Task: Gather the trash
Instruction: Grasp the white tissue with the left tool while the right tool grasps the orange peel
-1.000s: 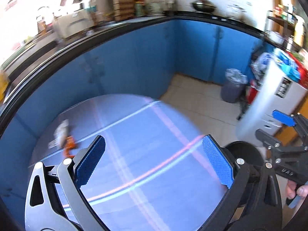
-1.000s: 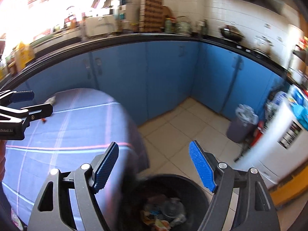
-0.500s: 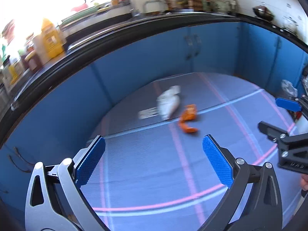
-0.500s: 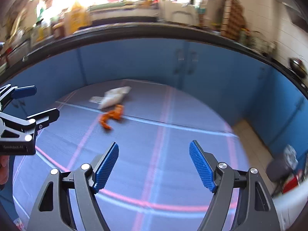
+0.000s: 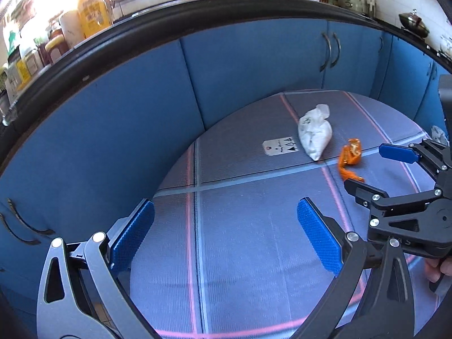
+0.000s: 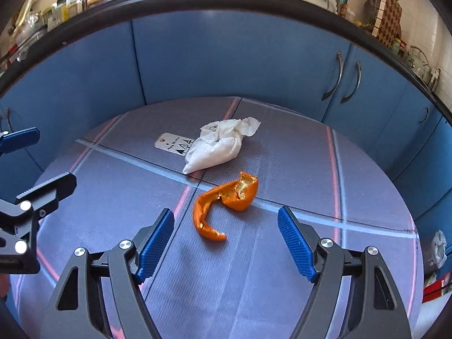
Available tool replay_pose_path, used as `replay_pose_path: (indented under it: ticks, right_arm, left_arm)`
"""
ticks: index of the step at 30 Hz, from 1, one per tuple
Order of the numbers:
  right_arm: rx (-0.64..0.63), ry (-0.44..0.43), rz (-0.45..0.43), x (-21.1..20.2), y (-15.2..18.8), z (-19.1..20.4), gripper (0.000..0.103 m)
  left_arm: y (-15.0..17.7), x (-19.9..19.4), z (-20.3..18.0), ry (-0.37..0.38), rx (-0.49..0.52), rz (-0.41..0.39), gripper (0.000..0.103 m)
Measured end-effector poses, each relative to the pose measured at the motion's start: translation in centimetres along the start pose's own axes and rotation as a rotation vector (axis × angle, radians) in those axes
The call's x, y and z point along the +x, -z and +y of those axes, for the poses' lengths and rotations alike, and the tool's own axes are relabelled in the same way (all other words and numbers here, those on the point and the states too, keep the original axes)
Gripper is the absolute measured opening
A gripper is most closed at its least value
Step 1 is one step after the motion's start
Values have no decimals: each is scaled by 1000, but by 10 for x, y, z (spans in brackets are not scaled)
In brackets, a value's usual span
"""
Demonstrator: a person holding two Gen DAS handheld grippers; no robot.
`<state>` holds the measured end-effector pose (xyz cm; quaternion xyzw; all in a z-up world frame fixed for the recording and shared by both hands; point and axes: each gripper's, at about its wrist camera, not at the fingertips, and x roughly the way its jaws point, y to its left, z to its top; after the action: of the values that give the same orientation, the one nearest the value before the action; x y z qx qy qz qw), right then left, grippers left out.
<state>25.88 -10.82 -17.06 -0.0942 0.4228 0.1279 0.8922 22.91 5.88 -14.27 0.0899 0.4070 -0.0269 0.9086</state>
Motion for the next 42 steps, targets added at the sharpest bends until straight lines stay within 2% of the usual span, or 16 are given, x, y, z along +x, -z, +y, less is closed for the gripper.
replay_pose_path:
  ticks: [2,3,4,7,10,14,22,25,27,29,32,34,36,39,41,42]
  right_arm:
    - [-1,6,12,8,0,0,74]
    - [1,7,13,11,-1,0,69]
    - [2,6,14,12,1,-1,52]
    - [2,-26,23,15,6,-4,27]
    - [-49,18,-7,6,13,-4,24]
    - [-28,46,-51,-16,17,-22,24]
    - [30,107,-73,-41,27,-65,24]
    - [40,125,-76,-44,31,-78,24]
    - [53,118,-72,-45,34,-84,24]
    - [70,82,-62,-42,34,-90,24]
    - [97,-27,-56,-37,31,-90,24]
    - [107,-60,-65,-35,29,-88,25]
    - [111,-70,-48,-29,25,-85,25]
    - [123,-93,-14,-16,20,-83,28]
    - [117,-80,-6,-10,16,-81,42]
    - [113,-62,-12,-9,15,-80,62]
  left_arm:
    - [-2,6,1,3,-1,4,99]
    - [-4,9,1,6,-2,5,99]
    - [-6,12,0,7,-1,7,99]
    - [-12,20,-3,18,-7,14,99]
    - [-19,27,-9,42,-18,24,100]
    - [-30,35,-27,87,-16,31,99]
    - [-57,63,-75,168,-2,73,99]
    - [-60,78,-83,183,-23,103,95]
    - [-59,85,-85,180,-25,123,82]
    - [-59,93,-84,176,-30,148,80]
    - [-61,92,-83,168,-23,137,79]
    - [-64,92,-82,153,-21,130,71]
    - [-68,90,-81,163,-15,117,35]
    - [-72,91,-78,188,-6,123,23]
    - [-73,88,-77,178,0,107,20]
    - [-71,86,-76,175,-2,101,18]
